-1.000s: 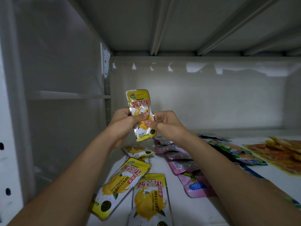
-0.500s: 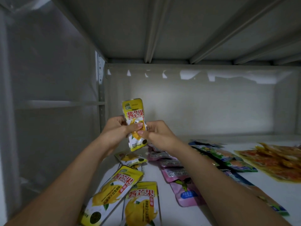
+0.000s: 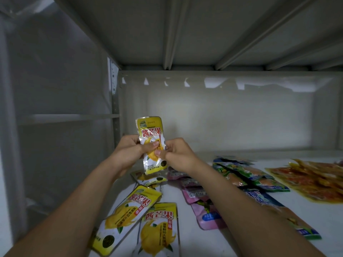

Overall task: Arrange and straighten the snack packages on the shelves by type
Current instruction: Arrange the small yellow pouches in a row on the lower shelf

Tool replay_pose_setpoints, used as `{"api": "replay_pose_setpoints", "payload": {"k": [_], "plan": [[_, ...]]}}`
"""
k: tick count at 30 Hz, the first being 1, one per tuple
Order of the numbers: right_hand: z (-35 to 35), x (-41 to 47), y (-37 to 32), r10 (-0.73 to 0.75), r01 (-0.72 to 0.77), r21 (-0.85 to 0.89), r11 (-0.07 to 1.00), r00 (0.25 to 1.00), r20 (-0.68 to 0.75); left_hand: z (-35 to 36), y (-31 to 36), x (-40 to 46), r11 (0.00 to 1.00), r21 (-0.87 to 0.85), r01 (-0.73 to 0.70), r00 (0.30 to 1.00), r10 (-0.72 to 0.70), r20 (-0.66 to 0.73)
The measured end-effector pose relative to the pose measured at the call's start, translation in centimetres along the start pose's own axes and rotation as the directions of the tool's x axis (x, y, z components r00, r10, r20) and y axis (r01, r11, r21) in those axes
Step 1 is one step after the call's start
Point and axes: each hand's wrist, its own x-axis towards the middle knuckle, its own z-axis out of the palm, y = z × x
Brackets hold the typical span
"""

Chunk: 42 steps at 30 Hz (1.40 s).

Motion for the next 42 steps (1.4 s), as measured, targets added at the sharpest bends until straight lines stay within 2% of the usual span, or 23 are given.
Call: {"api": "replay_pose_setpoints", "payload": {"k": [4,11,17,25,35,39,42], "plan": [[-0.2,-0.3,0.0,-0.006,0.006,-0.007,1.000,1.000,-0.005,-0.1,-0.2,0.0,1.000,0.017,0.008,1.000,-0.008,0.023],[-0.5,0.1,0.3,0.001,-0.003,0.088,0.996,1.000,0.027,-0.1,0.0,0.1,1.000,-0.017,-0.009,1.000,0.009,0.022],[0.4,0.7,0.9,0.003,-0.002,-0.009,1.000,1.000,0.020,-0.2,-0.4,0.1,0.999,0.034,-0.006,1.000,0.006,0.010],[0.1,0.2,0.5,-0.002,0.002,0.040,0.999,1.000,0.016,-0.1,-0.3,0.1,1.000,0.022,-0.006,1.000,0.006,0.000],[0.3,0.5,1.1,0.003,-0.002,-0.033,0.999,0.999,0.035,-0.1,-0.1,0.1,0.999,0.035,0.017,1.000,-0.017,0.010],[0.0,0.3,0.6,0.025,-0.023,-0.054,0.998,0.999,0.041,-0.2,0.0,0.3,0.997,0.056,0.060,0.998,-0.059,-0.019],[-0.3,0.4,0.3,0.083,-0.079,-0.073,0.994,0.996,0.042,-0.5,-0.1,0.6,0.988,0.034,0.154,0.988,-0.152,-0.040]]}}
